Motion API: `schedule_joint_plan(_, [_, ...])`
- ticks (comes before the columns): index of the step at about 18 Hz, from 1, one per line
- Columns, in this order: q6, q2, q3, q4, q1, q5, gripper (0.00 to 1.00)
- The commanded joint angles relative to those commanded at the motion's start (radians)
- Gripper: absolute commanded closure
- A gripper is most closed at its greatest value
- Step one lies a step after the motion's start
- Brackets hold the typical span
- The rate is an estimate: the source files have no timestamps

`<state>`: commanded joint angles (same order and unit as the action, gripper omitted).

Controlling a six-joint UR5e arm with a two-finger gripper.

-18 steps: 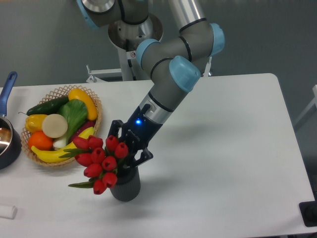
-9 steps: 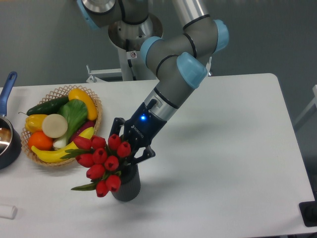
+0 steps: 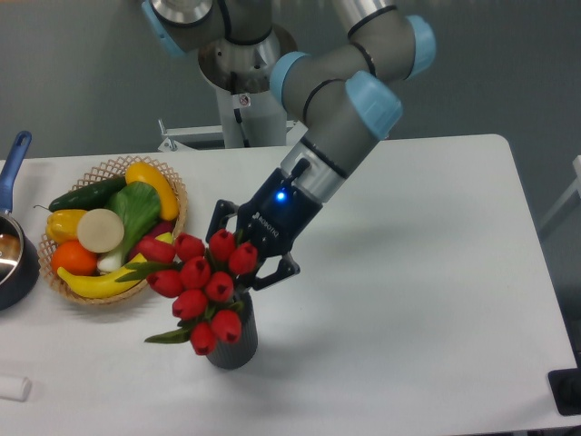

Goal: Pick up the flowers from the vase
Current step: 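Lift the gripped tulips up out of the grey vase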

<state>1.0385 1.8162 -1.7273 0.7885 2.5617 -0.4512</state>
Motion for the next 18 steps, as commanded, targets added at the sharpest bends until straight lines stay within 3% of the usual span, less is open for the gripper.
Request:
schedule_joint_plan(7, [-0.029, -0.020, 0.000, 0.000, 0.064, 0.161, 0.59])
schedule_joint_plan(18, [-0.095, -0.041, 0.009, 0.000, 0.140, 0.284, 0.59])
